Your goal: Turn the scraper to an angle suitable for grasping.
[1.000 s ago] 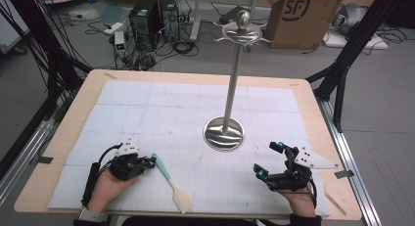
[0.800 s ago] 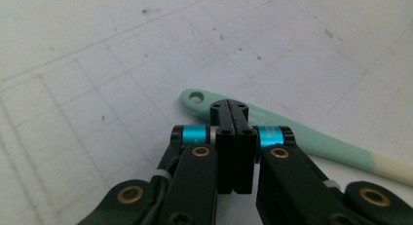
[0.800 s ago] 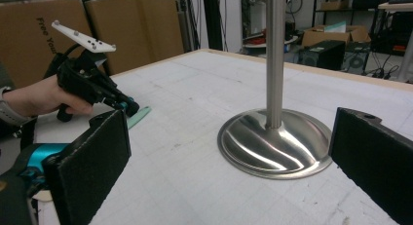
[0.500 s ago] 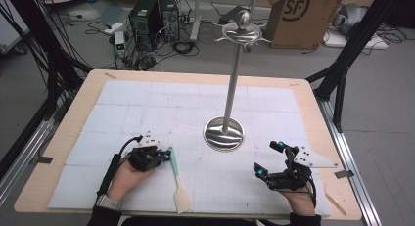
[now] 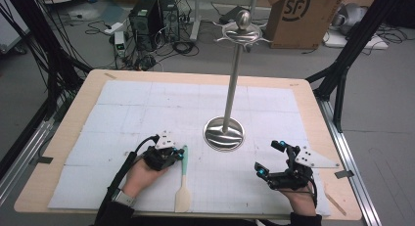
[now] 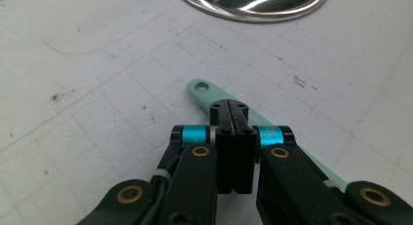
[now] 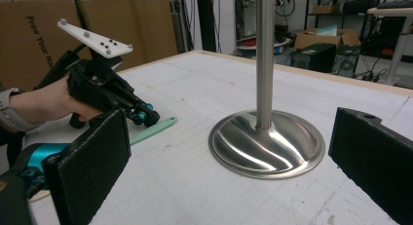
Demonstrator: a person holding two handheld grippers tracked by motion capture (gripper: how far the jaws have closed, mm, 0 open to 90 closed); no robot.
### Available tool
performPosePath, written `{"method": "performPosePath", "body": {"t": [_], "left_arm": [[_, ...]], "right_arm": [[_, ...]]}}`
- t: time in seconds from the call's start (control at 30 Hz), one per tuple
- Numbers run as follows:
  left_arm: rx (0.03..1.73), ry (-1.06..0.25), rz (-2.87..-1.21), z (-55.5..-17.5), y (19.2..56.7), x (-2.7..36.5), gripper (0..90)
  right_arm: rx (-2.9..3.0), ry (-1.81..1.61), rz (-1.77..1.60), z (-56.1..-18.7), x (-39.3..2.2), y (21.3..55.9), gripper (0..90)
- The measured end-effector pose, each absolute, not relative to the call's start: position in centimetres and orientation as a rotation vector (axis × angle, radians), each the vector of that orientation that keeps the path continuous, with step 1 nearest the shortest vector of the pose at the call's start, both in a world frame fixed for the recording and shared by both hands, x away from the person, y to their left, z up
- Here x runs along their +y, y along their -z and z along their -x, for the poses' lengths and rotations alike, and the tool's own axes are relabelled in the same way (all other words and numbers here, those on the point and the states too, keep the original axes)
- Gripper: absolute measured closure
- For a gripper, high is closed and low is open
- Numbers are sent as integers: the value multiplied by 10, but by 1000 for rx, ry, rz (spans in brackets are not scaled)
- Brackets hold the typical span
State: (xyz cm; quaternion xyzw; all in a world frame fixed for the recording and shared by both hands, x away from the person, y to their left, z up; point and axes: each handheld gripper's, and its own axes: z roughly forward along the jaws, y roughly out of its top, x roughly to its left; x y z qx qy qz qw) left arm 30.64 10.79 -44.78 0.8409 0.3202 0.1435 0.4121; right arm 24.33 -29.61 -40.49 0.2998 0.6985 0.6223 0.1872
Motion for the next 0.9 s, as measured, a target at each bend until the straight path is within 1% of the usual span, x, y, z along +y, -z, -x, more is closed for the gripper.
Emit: {"method": "performPosePath", "body": {"t": [0.07, 0.17, 0.27, 0.37, 0.67, 0.9], "left_arm": [[791, -366, -2108, -300, 443, 108, 899], [727, -360, -2095, -283, 434, 107, 899], [655, -313, -2091, -264, 432, 104, 898], [629, -269, -2101, -253, 435, 100, 898], [563, -204, -2159, -235, 446, 83, 898], [544, -192, -2178, -231, 449, 78, 898]], "right_arm": [[1971, -1749, -848, -243, -296, 406, 3], [1971, -1745, -843, -244, -296, 406, 4], [1970, -1748, -853, -244, -296, 406, 4], [1974, -1746, -852, -243, -295, 406, 4], [1973, -1745, -848, -244, -295, 406, 4], [1972, -1746, -845, -244, -296, 406, 3]]}}
